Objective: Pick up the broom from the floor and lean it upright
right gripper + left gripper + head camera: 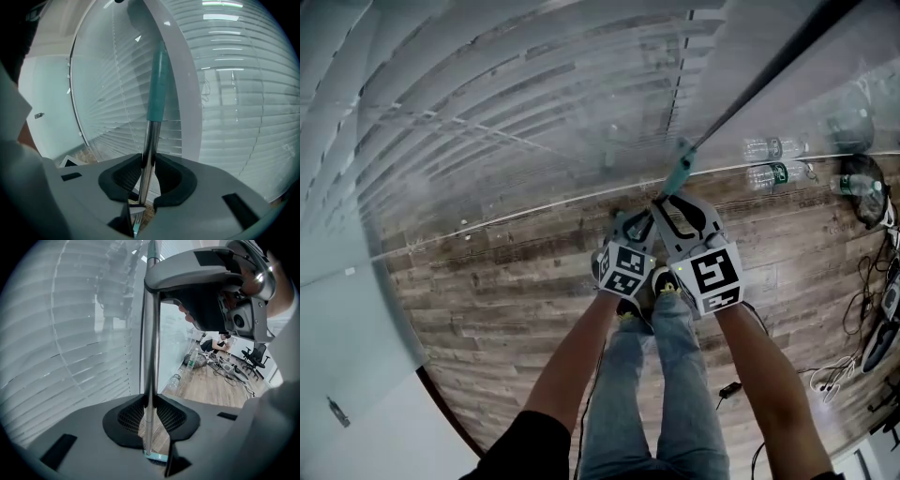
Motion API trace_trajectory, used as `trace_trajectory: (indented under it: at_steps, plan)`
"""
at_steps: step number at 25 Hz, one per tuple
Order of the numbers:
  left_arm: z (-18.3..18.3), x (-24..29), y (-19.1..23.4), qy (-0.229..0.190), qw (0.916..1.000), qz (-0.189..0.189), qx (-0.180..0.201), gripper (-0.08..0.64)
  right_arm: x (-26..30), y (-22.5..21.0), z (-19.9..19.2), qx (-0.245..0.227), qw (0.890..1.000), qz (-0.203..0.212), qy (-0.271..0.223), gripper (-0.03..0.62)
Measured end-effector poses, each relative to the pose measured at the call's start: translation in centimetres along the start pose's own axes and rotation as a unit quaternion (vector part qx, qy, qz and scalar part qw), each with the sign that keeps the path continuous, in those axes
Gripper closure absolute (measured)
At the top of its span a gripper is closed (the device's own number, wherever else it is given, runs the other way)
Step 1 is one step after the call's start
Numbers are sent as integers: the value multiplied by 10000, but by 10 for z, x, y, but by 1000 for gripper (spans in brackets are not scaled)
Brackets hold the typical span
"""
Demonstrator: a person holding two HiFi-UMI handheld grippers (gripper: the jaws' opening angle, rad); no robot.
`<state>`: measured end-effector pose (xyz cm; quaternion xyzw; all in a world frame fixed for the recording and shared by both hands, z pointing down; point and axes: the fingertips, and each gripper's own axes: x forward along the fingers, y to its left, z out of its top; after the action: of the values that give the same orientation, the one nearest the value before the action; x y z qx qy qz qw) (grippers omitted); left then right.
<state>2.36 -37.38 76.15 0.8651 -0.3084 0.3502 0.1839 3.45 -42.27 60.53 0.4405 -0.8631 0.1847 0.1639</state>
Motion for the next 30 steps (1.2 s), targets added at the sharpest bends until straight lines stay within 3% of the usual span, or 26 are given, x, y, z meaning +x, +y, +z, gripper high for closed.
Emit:
trace_trajectory:
  at_steps: [6,9,16,23,27,30]
  plan:
    - [8,-5,-2,-163,9997,-195,-1,453,-2,2,3,-61,10000,42,-18,491]
    - [16,-9,-3,-296,9991,-311,62,411,-3,0,5,-70,10000,18,22,483]
    - [27,-45,-3,-432,9986,-316,3,400,-25,15,18,-304,9994,4,153,435]
    - [43,-193,-4,-890,9937,-173,-663,400,-126,52,55,-473,9972,34,573,431]
    - [75,-308,-13,-1384,9895,37,-416,405,-197,72,116,-806,9965,44,196,431]
    - [92,-380,-28,-1636,9859,195,-281,494,-251,95,169,-1051,9944,-68,-73,437]
